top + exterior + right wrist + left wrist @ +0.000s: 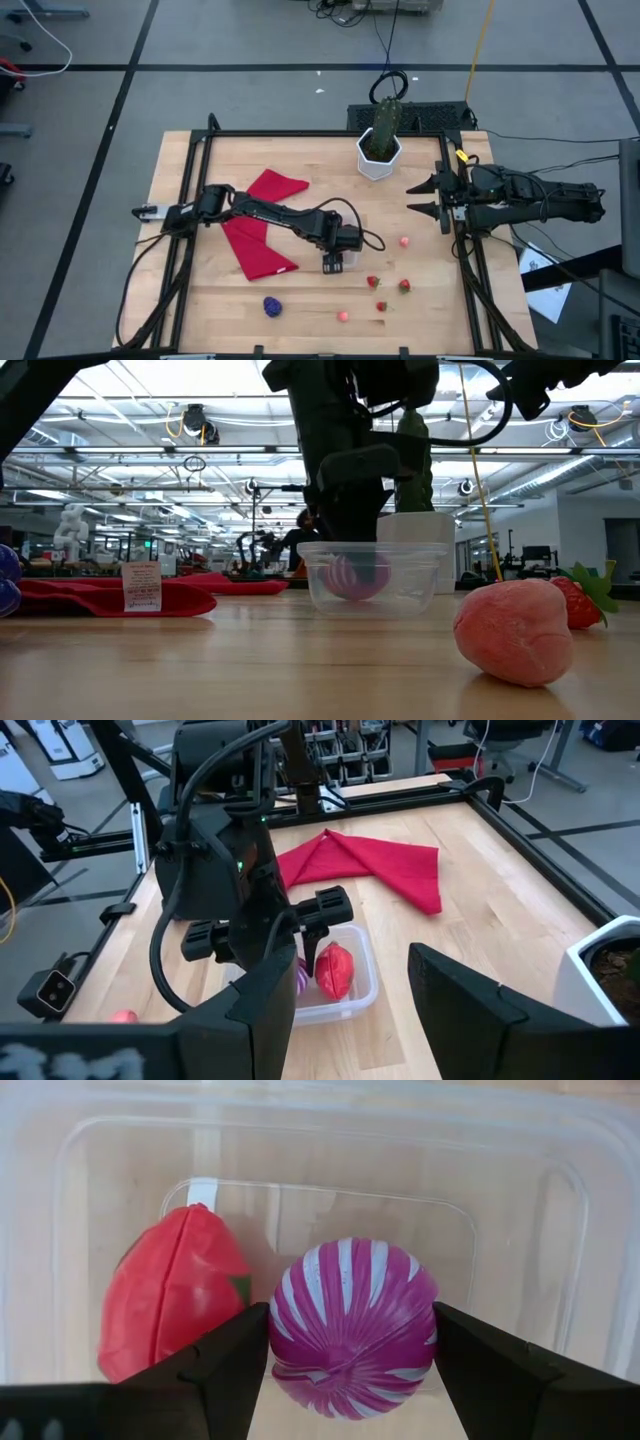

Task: Pick and placing Produce into tupperware
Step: Put the purple onion into the transparent bin, then put the blue grapes into the transparent bin

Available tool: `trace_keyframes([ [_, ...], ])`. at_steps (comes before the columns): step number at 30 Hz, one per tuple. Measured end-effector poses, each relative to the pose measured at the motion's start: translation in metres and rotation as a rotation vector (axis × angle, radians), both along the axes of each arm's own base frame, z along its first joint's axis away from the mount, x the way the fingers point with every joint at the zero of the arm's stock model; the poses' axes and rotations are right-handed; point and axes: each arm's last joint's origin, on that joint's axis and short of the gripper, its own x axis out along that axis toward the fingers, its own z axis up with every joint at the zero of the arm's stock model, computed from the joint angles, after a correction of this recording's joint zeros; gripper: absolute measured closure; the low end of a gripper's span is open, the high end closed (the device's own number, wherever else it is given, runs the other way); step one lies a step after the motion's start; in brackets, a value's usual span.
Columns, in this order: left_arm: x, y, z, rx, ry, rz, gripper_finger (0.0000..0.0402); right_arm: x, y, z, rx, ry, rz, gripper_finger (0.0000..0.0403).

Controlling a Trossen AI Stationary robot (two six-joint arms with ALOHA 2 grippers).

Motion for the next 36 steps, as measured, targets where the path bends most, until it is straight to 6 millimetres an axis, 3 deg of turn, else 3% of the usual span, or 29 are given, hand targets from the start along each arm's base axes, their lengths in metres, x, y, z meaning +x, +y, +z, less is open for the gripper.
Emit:
trace_keyframes([
  [18, 0.0021, 0.0089, 0.0002, -0.015, -0.008, 0.020, 0.0128, 0.0000, 0.0000, 0.0000, 0.019, -0.001, -0.007, 0.0218],
  [30, 0.0021, 0.0078, 0.0003, -0.018, -0.010, 0.027, 0.0036, 0.0000, 0.0000, -0.0001, 0.019, 0.000, -0.007, 0.0218],
  [36, 0.0002, 0.0036, 0.0057, -0.017, -0.012, 0.014, 0.0015, 0.0000, 0.0000, 0.0000, 0.019, -0.001, -0.007, 0.0218],
])
